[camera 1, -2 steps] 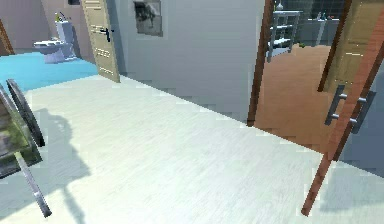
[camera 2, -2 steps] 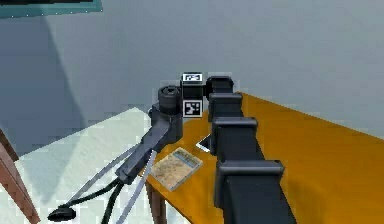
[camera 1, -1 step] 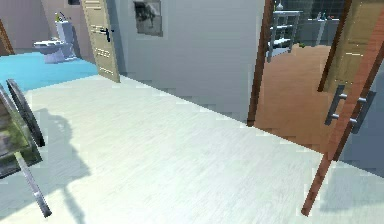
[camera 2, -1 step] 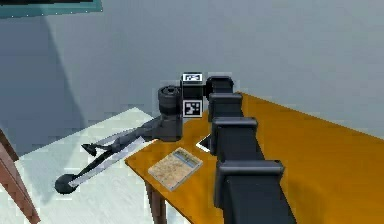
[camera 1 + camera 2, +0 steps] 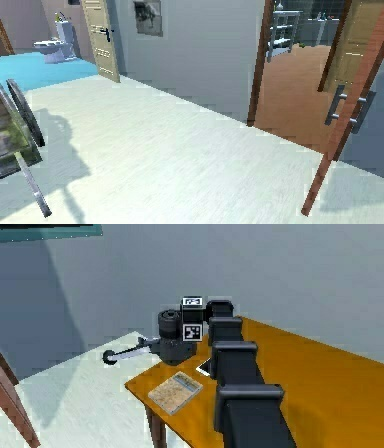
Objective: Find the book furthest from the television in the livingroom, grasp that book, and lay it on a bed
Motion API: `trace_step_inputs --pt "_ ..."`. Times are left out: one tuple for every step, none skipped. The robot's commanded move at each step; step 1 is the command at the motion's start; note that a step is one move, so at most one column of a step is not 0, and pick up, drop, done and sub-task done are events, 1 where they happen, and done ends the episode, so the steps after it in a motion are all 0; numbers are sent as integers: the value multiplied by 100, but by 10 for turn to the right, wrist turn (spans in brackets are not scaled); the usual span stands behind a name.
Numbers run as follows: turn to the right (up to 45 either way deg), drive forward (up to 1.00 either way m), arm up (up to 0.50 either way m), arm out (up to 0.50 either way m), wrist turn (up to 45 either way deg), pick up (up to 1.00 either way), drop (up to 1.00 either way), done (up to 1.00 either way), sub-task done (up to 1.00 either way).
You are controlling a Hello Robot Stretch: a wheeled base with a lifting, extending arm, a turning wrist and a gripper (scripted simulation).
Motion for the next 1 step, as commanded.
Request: trace_step_inputs --pt "0 0 0 0 300 0 0 0 0"
